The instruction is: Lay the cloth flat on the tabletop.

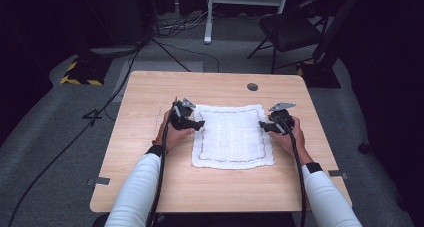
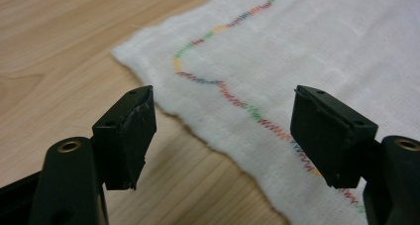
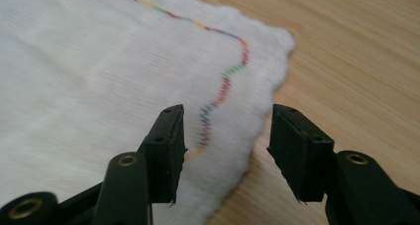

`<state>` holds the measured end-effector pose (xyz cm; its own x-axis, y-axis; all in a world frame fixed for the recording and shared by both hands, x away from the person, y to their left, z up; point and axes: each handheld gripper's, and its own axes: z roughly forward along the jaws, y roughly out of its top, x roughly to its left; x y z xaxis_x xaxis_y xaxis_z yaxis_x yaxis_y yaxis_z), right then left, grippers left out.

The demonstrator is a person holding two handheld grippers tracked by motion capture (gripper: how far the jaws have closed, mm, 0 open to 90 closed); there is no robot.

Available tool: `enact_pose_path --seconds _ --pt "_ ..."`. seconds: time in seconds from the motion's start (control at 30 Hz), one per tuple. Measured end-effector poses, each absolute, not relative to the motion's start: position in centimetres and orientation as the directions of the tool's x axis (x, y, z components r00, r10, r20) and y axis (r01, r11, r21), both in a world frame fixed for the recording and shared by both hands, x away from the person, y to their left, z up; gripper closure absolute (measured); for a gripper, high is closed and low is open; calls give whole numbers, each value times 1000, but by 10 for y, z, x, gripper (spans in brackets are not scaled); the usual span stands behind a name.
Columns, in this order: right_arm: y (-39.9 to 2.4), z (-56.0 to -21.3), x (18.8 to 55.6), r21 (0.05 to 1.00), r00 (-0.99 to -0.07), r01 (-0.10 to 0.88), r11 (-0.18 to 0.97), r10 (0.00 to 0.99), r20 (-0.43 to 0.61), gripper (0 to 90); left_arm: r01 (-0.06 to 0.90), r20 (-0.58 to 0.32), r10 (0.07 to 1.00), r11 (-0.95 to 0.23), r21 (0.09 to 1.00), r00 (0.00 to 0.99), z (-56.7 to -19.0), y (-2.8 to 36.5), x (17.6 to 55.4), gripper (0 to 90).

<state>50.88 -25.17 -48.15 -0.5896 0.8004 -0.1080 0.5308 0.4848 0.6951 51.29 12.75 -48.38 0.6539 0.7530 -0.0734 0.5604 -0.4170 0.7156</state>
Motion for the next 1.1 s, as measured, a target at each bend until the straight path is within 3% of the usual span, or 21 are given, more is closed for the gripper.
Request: enact_pose_path --seconds 0.4,0.63,0.9,1.0,1.1 --pt "-161 -468 439 747 -866 302 593 499 -46 482 622 -37 839 -372 689 543 -489 136 541 272" --pt "-99 -475 405 732 -943 191 654 330 -49 501 641 -53 849 -356 680 526 -498 128 554 242" --pt "-50 -492 395 717 -970 159 679 243 -15 501 633 -43 846 -363 684 531 -499 123 556 241" --pt "-42 -496 391 711 -970 139 690 240 -43 498 618 -54 832 -365 697 552 -498 122 554 361" --pt "-42 -496 393 712 -963 165 682 268 -33 575 613 -79 829 -341 713 553 -499 122 553 543"
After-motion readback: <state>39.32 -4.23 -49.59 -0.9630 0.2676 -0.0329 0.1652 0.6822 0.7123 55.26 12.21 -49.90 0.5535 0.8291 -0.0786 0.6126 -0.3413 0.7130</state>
